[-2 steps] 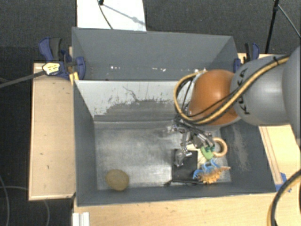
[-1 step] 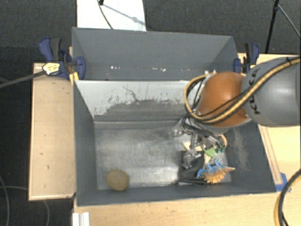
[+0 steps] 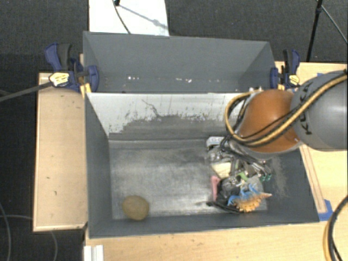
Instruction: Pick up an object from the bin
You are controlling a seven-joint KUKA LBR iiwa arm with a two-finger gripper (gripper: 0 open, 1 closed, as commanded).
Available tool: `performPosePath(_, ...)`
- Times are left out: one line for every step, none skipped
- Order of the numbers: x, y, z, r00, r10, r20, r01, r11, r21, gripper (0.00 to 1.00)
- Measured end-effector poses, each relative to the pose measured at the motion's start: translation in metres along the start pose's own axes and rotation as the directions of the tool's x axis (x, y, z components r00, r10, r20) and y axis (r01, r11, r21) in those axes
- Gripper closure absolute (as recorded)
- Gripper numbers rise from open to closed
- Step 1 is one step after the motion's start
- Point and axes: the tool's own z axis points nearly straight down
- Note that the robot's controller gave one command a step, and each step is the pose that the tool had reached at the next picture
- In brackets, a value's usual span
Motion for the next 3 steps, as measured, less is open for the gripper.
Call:
performPosePath(0.014, -0.032, -0.006, 0.999, 0.048, 0.000, -0.048, 0.999, -0.006, 0.00)
performPosePath(0.036, -0.031, -0.002, 0.987, 0.162, 0.005, -0.162, 0.987, 0.004, 1.00)
performPosePath(0.036, -0.031, -0.002, 0.987, 0.162, 0.005, -0.162, 0.987, 0.004, 1.00)
